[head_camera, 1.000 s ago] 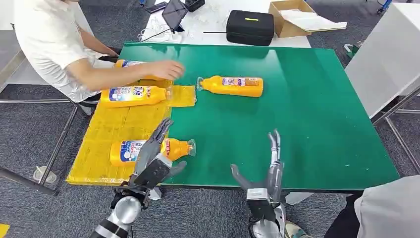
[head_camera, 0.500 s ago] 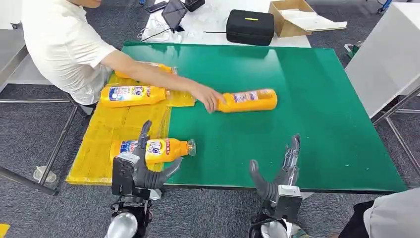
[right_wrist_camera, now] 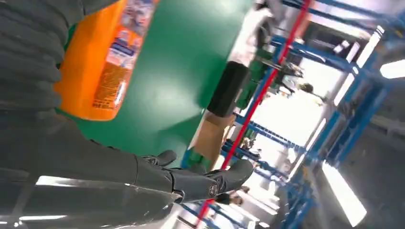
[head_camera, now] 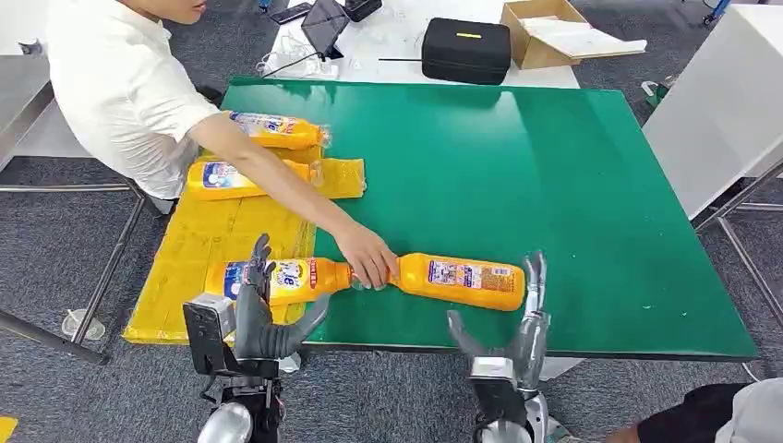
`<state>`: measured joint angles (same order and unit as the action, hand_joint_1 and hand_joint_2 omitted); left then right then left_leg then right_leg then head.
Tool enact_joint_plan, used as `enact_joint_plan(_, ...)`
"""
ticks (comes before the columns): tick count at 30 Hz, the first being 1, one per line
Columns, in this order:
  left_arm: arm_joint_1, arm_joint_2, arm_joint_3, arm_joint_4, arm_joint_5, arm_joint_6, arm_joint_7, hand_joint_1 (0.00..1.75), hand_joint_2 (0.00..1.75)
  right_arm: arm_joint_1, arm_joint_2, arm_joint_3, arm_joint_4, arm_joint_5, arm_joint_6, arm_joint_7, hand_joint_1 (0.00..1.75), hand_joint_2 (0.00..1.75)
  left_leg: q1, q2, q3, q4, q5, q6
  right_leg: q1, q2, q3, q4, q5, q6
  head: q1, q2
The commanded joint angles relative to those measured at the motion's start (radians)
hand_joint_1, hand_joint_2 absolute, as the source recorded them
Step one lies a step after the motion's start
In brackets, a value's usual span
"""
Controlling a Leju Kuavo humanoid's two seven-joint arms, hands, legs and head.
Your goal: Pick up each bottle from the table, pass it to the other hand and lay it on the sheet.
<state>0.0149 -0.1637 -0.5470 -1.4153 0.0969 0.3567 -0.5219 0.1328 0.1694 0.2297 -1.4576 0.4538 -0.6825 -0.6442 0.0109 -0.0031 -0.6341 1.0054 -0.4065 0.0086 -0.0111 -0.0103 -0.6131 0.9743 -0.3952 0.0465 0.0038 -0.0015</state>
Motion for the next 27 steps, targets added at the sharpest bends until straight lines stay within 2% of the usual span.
enact_joint_plan(1,-0.009,0.044,-0.071,0.041,-0.024,-0.010,-0.013,0.00,1.75,-0.082,-0.087,-0.012,0.281,0.300,-0.016,0.050,0.00,1.75,0.001,0.001,0.004,-0.002,-0.001,0.000,0.001,0.001,0.005,-0.003,0.000,-0.001,0.000,0.000)
enact_joint_plan(2,-0.019,0.047,-0.083,0.044,-0.062,-0.007,-0.035,0.00,1.75,-0.101,-0.092,-0.025,0.293,0.361,-0.016,0.068,0.00,1.75,0.001,0.001,0.006,-0.002,-0.001,0.000,0.001,0.002,0.006,-0.003,-0.001,-0.001,0.000,0.000)
enact_joint_plan(4,-0.027,0.040,-0.082,0.047,-0.066,-0.007,-0.035,0.00,1.75,-0.127,-0.098,-0.020,0.315,0.355,-0.016,0.074,0.00,1.75,0.000,0.001,0.003,-0.001,0.000,0.000,0.000,0.001,0.003,-0.002,0.000,-0.001,0.000,0.000)
enact_joint_plan(7,-0.040,0.033,-0.081,0.055,-0.081,0.003,-0.041,0.00,1.75,-0.177,-0.115,-0.004,0.357,0.366,-0.016,0.106,0.00,1.75,0.000,0.002,0.006,-0.001,-0.002,0.001,0.000,0.002,0.006,-0.002,-0.001,-0.001,0.000,0.000)
enact_joint_plan(8,-0.048,0.038,-0.089,0.057,-0.101,0.001,-0.045,0.00,1.75,-0.195,-0.119,-0.017,0.375,0.409,-0.016,0.134,0.00,1.75,0.000,0.001,0.003,-0.001,0.000,0.000,0.000,0.001,0.003,-0.002,0.000,-0.001,0.001,0.000)
enact_joint_plan(14,-0.045,0.031,-0.057,0.056,-0.094,0.018,-0.043,0.00,1.75,-0.286,-0.130,-0.083,0.499,0.416,-0.016,0.129,0.00,1.75,0.000,0.003,0.006,-0.001,-0.001,0.000,0.000,0.003,0.005,-0.002,0.000,-0.001,0.000,0.000)
enact_joint_plan(16,-0.041,0.032,-0.052,0.054,-0.089,0.019,-0.046,0.00,1.75,-0.310,-0.138,-0.098,0.526,0.470,-0.016,0.146,0.00,1.75,0.000,0.002,0.006,-0.001,-0.001,0.000,0.000,0.002,0.006,-0.002,0.000,-0.001,0.000,0.000)
enact_joint_plan(22,-0.063,0.020,-0.064,0.076,-0.088,0.022,-0.048,0.00,1.75,-0.396,-0.177,-0.081,0.649,0.457,-0.016,0.198,0.00,1.75,-0.001,0.004,0.007,-0.001,-0.002,0.001,0.000,0.004,0.006,-0.001,0.000,-0.001,0.000,0.000)
enact_joint_plan(23,-0.069,0.019,-0.069,0.079,-0.085,0.021,-0.045,0.00,1.75,-0.413,-0.184,-0.083,0.677,0.475,-0.016,0.223,0.00,1.75,0.000,0.001,0.002,0.000,0.000,0.001,0.000,0.002,0.002,-0.001,0.001,0.000,0.000,0.000)
enact_joint_plan(24,-0.079,0.017,-0.075,0.084,-0.083,0.020,-0.042,0.00,1.75,-0.437,-0.191,-0.082,0.721,0.473,-0.014,0.239,0.00,1.75,0.000,0.002,0.006,0.000,-0.001,0.001,0.000,0.002,0.006,-0.001,0.000,-0.001,0.000,0.000)
enact_joint_plan(27,-0.093,0.015,-0.084,0.092,-0.070,0.011,-0.007,0.00,1.75,-0.481,-0.202,-0.077,0.810,0.464,0.012,0.258,0.00,1.75,0.000,0.000,0.003,0.000,0.000,0.001,0.000,0.001,0.003,-0.001,0.001,0.000,0.000,0.000)
